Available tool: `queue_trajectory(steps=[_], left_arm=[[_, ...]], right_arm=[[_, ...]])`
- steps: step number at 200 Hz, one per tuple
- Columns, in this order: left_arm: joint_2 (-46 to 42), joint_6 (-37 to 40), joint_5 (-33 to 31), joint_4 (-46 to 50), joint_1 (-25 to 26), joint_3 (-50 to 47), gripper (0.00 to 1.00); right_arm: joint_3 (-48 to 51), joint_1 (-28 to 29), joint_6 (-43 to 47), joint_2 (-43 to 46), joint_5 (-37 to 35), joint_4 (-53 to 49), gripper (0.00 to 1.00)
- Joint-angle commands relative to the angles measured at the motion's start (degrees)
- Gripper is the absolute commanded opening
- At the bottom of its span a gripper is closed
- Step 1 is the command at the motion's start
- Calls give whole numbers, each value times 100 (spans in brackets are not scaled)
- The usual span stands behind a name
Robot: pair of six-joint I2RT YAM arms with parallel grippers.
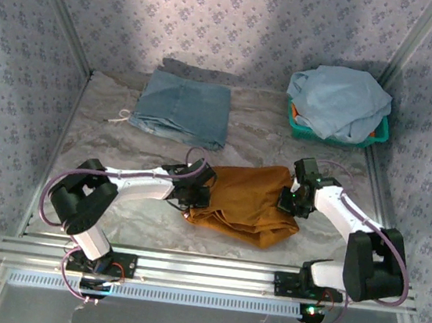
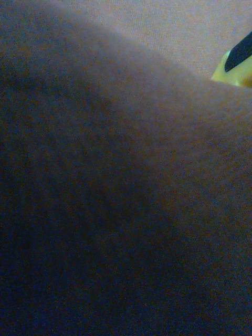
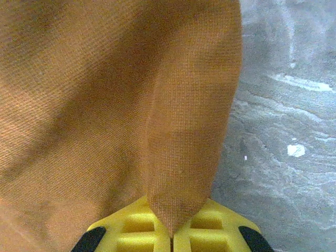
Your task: Fold and stack the trousers
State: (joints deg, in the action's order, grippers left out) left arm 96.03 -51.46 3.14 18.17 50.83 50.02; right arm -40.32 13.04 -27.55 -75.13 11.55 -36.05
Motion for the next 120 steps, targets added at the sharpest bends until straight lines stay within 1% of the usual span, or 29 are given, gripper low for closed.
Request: queue_trajectory(steps=[1, 15, 30, 46, 78, 108, 120], left_arm=[[530, 393, -221, 1075, 208, -327, 0], [79, 594, -537, 1593, 200, 54, 0], [-269, 790, -580, 1971, 164, 503, 0], [-400, 940, -582, 2379, 177, 993, 0], [-531, 998, -525, 2604, 200, 1531, 0], [-628, 1031, -594, 2800, 252, 1914, 0], [-655, 1095, -721, 2930, 245, 2064, 0]], right_arm=[[-157, 58, -9, 210, 371, -171, 0], [-263, 75, -56, 381, 357, -280, 0], [-394, 92, -77, 579, 299, -394, 0], [-514, 106, -85, 724, 269, -514, 0], [-596, 117, -96, 911, 181, -653, 0], [-687, 95, -86, 997, 174, -703, 0], [-783, 96, -86, 1003, 182, -727, 0]])
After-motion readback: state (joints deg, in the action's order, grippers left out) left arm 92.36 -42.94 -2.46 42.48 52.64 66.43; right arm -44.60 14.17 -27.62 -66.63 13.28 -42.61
